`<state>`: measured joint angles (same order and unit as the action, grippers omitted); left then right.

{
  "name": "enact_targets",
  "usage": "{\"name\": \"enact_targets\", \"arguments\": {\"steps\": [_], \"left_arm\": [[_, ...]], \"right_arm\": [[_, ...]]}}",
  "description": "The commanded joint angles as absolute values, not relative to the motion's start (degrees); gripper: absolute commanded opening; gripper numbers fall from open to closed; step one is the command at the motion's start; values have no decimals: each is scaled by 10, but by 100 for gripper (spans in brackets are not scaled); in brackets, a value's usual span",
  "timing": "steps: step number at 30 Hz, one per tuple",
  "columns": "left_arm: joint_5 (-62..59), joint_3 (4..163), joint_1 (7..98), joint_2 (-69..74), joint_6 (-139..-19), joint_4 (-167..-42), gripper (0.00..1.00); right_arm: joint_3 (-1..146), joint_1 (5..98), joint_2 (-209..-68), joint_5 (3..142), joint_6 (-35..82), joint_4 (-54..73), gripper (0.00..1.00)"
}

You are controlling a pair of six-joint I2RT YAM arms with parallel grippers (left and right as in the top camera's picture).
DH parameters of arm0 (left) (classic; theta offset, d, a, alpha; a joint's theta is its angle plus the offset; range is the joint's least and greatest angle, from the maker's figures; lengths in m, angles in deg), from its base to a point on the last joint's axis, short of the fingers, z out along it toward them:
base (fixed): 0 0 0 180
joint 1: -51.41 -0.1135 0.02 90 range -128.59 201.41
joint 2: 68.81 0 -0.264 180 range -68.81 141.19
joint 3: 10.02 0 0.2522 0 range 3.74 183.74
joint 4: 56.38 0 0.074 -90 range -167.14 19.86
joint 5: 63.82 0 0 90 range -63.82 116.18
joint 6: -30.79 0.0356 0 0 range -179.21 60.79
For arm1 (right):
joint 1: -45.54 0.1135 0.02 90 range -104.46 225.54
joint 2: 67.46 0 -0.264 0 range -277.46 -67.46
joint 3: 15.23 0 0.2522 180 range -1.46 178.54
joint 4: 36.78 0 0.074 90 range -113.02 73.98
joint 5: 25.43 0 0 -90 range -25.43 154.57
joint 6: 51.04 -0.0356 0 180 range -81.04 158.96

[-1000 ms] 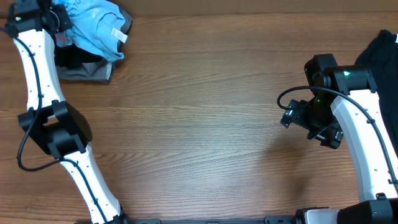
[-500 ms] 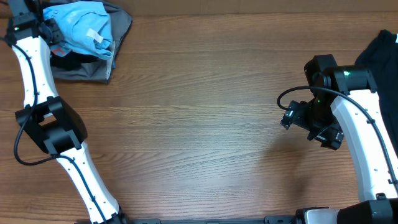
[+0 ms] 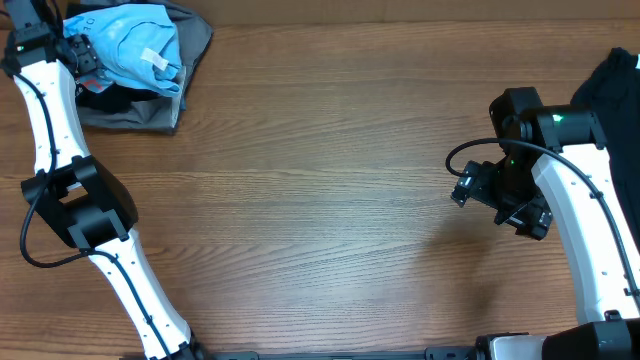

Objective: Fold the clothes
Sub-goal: 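Release and press the blue shirt flat on the stack with the left gripper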

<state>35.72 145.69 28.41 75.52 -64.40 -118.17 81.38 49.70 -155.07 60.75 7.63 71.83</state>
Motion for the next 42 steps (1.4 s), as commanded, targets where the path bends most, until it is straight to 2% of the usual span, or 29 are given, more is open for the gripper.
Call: {"name": "enact_targets", "arguments": {"steps": [1, 8, 12, 13, 17, 18, 19, 22, 29, 35, 40, 42], "left_arm": [[364, 1472, 287, 723, -654, -1188, 82], [359, 1472, 299, 645, -670, -1192, 82], [355, 1472, 313, 613, -685, -1206, 76], [350, 1472, 316, 611, -689, -1209, 72], [296, 1470, 333, 622, -701, -1211, 41], [295, 1470, 337, 629, -706, -1213, 29], [295, 1470, 342, 635, -715, -1214, 21], [295, 1470, 354, 665, -737, -1219, 4], [295, 1470, 368, 749, -773, -1200, 4], [263, 1470, 378, 819, -815, -1101, 5], [219, 1471, 399, 836, -812, -1058, 14], [221, 1476, 408, 828, -791, -1060, 22]], "right_arm": [[822, 496, -1546, 608, 73, 716, 100], [822, 496, -1546, 608, 73, 707, 100], [822, 496, -1546, 608, 75, 701, 100], [822, 496, -1546, 608, 75, 701, 100], [822, 496, -1546, 608, 74, 701, 100], [822, 496, -1546, 608, 75, 701, 100], [822, 496, -1546, 608, 74, 701, 100], [822, 496, -1546, 608, 74, 703, 100], [822, 496, -1546, 608, 75, 697, 100], [822, 496, -1546, 608, 74, 699, 100], [822, 496, -1546, 608, 74, 702, 100], [822, 496, -1546, 608, 74, 702, 100]]}}
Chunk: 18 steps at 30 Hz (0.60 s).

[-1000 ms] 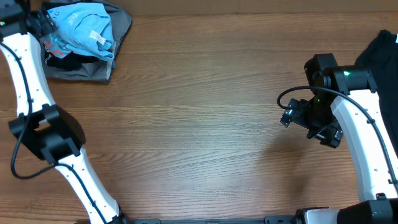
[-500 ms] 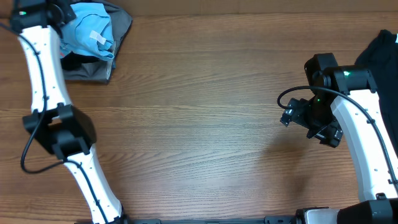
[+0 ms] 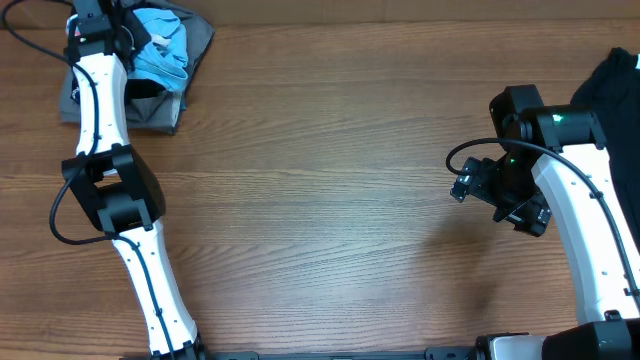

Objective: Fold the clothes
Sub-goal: 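Release and press the blue shirt flat on the stack with the left gripper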

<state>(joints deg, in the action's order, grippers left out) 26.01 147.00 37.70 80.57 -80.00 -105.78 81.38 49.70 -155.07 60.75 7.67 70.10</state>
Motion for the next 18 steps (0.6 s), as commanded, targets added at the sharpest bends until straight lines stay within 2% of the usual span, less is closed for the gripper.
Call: {"name": "enact_targets", "arguments": {"steps": [1, 3, 6, 7, 10, 13, 15, 18], "left_arm": [[221, 1480, 410, 823, -783, -1063, 26], [221, 1493, 414, 806, -778, -1078, 40], [221, 1501, 415, 766, -778, -1107, 47], [221, 1501, 415, 750, -778, -1120, 58], [224, 1501, 410, 708, -768, -1149, 70], [257, 1501, 403, 678, -758, -1182, 91], [279, 1501, 396, 666, -757, -1204, 97], [287, 1501, 382, 665, -757, -1243, 100]], "right_arm": [[822, 496, -1546, 608, 74, 702, 100], [822, 496, -1546, 608, 74, 702, 100], [822, 496, -1546, 608, 74, 702, 100], [822, 496, -1546, 608, 74, 702, 100], [822, 496, -1546, 608, 74, 701, 100], [822, 496, -1546, 608, 75, 699, 100], [822, 496, -1546, 608, 75, 697, 100], [822, 496, -1546, 608, 75, 694, 100]]}}
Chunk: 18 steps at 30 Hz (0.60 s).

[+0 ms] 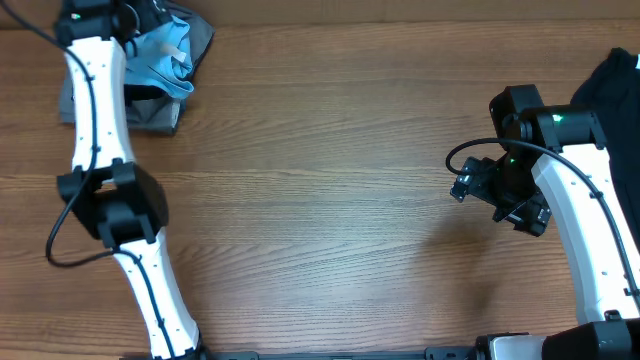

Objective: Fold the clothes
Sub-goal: 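Release and press the blue shirt flat on the stack with the left gripper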

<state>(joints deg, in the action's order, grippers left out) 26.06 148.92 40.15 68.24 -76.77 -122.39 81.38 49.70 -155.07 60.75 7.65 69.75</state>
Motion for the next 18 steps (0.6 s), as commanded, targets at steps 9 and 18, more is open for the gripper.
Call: {"name": "enact_targets", "arguments": {"steps": [9, 18], "left_arm": [[269, 1500, 345, 734, -732, -1308, 60], [307, 1500, 325, 819, -714, -1324, 59]], "right_arm": [[822, 496, -1546, 608, 75, 689, 100], [822, 496, -1546, 608, 74, 691, 100]]}}
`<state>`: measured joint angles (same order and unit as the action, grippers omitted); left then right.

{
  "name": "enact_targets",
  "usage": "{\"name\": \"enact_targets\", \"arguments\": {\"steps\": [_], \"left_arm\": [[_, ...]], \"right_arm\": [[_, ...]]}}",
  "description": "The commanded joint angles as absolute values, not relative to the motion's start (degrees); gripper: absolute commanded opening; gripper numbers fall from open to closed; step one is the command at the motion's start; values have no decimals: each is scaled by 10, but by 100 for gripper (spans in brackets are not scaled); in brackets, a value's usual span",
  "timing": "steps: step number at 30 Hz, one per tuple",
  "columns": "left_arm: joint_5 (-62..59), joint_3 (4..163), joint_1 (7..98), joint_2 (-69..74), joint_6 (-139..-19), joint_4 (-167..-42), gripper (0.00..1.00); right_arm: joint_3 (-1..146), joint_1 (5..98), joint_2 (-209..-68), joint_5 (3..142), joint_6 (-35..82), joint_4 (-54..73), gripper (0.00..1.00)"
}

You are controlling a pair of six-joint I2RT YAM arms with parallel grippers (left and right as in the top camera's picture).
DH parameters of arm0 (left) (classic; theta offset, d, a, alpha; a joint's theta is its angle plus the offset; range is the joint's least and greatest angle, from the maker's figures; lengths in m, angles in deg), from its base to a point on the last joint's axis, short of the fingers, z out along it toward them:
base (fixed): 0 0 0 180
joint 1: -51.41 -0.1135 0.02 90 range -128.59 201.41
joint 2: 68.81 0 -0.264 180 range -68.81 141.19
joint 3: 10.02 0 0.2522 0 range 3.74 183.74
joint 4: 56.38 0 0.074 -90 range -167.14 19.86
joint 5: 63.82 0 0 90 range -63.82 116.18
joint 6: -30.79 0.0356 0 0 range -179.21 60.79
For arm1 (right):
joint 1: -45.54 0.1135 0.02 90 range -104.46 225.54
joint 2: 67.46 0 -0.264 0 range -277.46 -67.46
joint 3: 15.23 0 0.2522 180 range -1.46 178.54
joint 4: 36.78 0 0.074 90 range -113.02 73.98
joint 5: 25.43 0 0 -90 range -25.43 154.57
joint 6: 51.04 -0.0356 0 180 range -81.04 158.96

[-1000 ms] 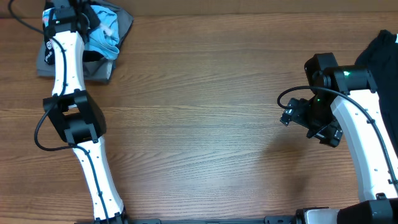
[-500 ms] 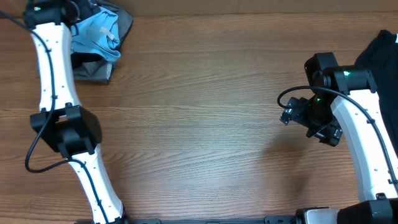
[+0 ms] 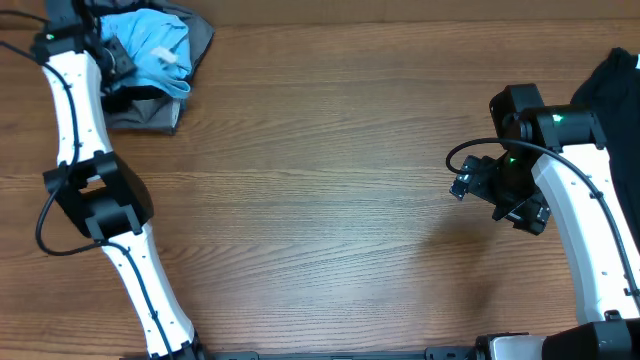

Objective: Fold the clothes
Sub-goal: 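Release and press the blue shirt flat on the stack with the left gripper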

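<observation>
A pile of clothes lies at the table's far left corner: a light blue garment (image 3: 155,45) bunched on top of a grey one (image 3: 150,112). My left gripper (image 3: 112,57) sits at the left edge of the blue garment, touching the pile. Its jaws are too dark and small to read. A black garment (image 3: 620,85) hangs at the right edge of the table. My right gripper (image 3: 462,186) hovers over bare wood at mid right, far from any cloth. I cannot tell from above how its fingers stand.
The wooden table (image 3: 320,200) fills the view. The left arm's white links (image 3: 70,110) run down the left side. The right arm (image 3: 580,220) crosses the right side beside the black garment.
My left arm has swung to the left, so more of the blue garment shows and it looks spread wider. The right arm has not moved.
My left gripper was at the pile's left side with the blue garment bunched up. Then the arm lay over the pile's left part, covering much of the blue cloth. Now it is back at the left edge. The right arm stayed still throughout.
</observation>
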<state>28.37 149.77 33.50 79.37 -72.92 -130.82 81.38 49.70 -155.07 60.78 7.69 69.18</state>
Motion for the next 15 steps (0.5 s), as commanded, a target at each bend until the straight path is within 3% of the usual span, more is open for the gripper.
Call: {"name": "enact_targets", "arguments": {"steps": [1, 4, 15], "left_arm": [[312, 1500, 321, 821, -714, -1336, 56], [317, 1501, 310, 819, -715, -1369, 50], [326, 1502, 309, 707, -734, -1339, 64]], "right_arm": [[822, 496, -1546, 608, 75, 691, 100], [822, 496, -1546, 608, 74, 687, 100], [822, 496, -1546, 608, 74, 681, 100]]}}
